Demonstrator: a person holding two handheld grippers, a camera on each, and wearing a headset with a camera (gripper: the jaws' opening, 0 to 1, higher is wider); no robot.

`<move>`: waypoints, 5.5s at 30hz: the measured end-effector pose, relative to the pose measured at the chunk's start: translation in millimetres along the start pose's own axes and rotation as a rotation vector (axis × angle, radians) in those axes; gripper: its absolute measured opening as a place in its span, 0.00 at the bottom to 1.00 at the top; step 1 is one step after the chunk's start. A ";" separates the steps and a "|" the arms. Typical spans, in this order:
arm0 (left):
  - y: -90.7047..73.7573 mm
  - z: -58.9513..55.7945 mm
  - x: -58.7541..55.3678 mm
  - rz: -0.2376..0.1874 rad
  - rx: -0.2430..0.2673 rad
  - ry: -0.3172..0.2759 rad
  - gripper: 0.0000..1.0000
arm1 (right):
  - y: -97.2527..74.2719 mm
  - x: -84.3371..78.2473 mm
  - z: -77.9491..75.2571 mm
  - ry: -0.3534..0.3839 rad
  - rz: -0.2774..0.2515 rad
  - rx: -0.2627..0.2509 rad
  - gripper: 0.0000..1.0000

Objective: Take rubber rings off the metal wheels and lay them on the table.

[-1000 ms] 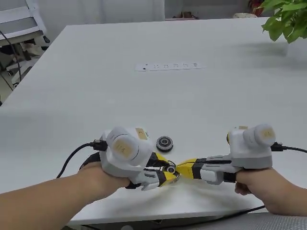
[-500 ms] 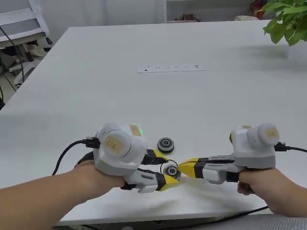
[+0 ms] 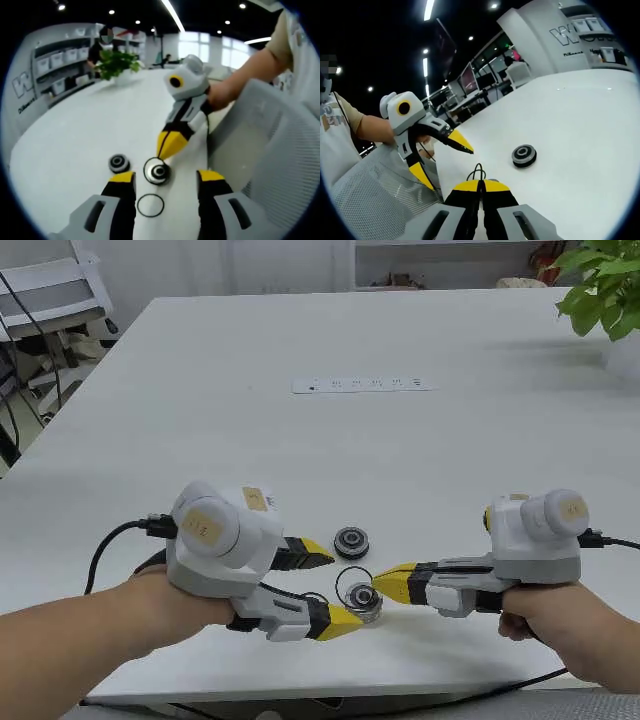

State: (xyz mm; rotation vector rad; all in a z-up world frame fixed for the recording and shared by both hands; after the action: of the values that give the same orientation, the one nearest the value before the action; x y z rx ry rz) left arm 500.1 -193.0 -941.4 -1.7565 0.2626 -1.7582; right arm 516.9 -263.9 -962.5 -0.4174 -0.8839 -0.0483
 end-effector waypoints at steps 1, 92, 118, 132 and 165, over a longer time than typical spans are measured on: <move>-3.2 0.5 0.0 -0.003 0.001 -0.005 0.50 | 0.0 0.5 0.8 0.000 0.001 0.001 0.00; -81.4 11.6 -25.1 -0.023 0.123 -0.092 0.82 | 58.6 -2.8 -2.8 -0.203 0.308 -0.014 0.06; -70.5 42.4 -17.5 -0.027 0.128 -0.110 0.81 | 20.4 41.0 -26.5 -0.175 0.082 -0.113 0.33; -49.2 61.4 -12.6 -0.017 0.127 -0.103 0.79 | -1.1 52.1 -38.7 -0.225 0.043 -0.166 0.47; 8.7 88.1 -10.9 -0.019 0.098 -0.111 0.61 | 9.6 38.6 -73.6 -0.283 0.091 -0.144 0.49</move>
State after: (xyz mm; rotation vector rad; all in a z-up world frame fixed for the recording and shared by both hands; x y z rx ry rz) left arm 585.7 -168.4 -947.3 -1.7838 0.1113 -1.6510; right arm 598.0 -277.6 -977.6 -0.6089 -1.1430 0.0315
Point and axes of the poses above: the centre of the closed fingertips' face, and the gripper's own axes: y roughly forward along the fingers, z roughly to its left, x roughly out of its top, the point moved 3 cm from there along -y, roughly backward along the fingers, and after that the axes turned 7 degrees about y, right-handed, at the moved point
